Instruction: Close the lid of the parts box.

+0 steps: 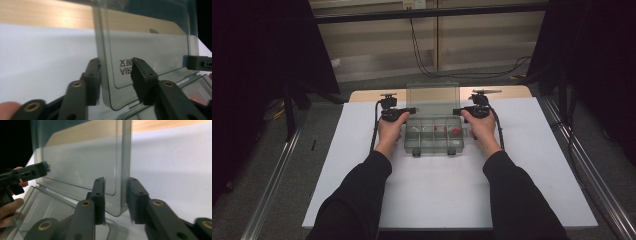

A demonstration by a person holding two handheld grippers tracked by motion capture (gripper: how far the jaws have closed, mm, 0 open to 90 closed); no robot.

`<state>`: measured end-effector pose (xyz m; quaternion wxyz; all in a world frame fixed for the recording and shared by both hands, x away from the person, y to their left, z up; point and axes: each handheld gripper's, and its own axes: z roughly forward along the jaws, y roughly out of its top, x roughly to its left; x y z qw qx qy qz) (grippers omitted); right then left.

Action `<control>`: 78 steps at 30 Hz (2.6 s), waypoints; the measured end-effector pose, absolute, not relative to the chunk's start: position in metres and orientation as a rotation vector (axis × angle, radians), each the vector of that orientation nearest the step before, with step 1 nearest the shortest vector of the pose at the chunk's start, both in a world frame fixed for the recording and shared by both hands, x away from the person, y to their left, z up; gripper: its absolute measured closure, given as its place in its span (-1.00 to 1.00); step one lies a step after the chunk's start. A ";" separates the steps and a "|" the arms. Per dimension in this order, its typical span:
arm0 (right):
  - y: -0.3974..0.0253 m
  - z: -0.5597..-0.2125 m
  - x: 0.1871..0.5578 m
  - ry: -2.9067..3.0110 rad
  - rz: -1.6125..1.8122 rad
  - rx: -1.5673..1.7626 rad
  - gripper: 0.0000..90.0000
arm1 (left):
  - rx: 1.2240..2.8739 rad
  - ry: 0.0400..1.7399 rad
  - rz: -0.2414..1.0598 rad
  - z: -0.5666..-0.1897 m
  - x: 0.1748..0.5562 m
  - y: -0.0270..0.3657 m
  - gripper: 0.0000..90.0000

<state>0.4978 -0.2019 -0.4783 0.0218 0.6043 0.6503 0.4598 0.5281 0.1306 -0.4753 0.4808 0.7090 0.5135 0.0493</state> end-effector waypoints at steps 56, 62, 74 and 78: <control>-0.200 -0.434 0.480 1.946 1.313 1.506 0.91 | 1.682 1.130 0.240 -0.452 0.512 0.149 0.62; -0.201 -0.436 0.476 1.946 1.341 1.437 0.91 | 1.655 1.117 0.266 -0.434 0.515 0.143 0.69; -0.203 -0.431 0.480 1.951 1.418 1.482 0.62 | 1.721 1.044 0.401 -0.430 0.501 0.141 0.92; -0.202 -0.422 0.482 1.941 1.414 1.468 0.65 | 1.718 1.028 0.417 -0.430 0.498 0.141 0.92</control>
